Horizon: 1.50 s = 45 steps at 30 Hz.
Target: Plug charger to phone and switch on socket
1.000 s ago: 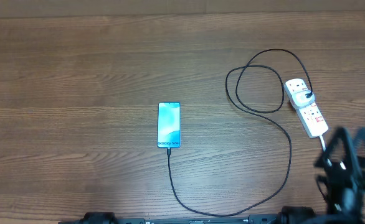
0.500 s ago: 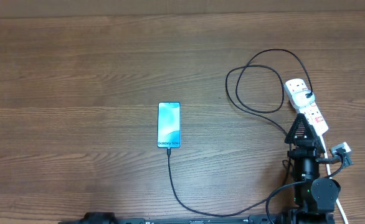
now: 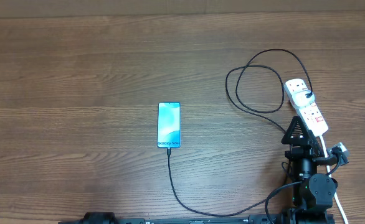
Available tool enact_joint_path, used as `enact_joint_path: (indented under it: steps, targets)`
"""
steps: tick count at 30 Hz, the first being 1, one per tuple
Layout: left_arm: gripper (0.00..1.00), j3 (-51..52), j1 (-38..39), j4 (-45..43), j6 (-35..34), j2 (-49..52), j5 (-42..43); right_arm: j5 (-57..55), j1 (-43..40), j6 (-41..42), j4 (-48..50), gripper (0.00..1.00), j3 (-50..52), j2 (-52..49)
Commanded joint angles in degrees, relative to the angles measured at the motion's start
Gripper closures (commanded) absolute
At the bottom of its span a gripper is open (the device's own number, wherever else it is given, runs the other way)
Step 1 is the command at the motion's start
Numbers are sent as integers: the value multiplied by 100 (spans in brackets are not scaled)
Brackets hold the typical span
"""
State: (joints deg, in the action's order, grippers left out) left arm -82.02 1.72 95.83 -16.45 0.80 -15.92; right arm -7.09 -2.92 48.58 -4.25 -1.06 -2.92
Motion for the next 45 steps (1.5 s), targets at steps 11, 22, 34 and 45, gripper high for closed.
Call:
enact_joint_path:
  steps: [11,22,34,45]
  targets:
    - [0,7,-61,0,-72,-52,-57,-81,28,-105,28,0,59,15]
    - [0,7,-61,0,-72,-52,-59,-83,28,-105,31,0,59,278]
    - [0,7,-61,0,-72,-52,-59,769,33,-3738,-63,0,63,278]
    - [0,7,-61,0,-72,-52,-59,787,33,-4511,-63,0,63,278]
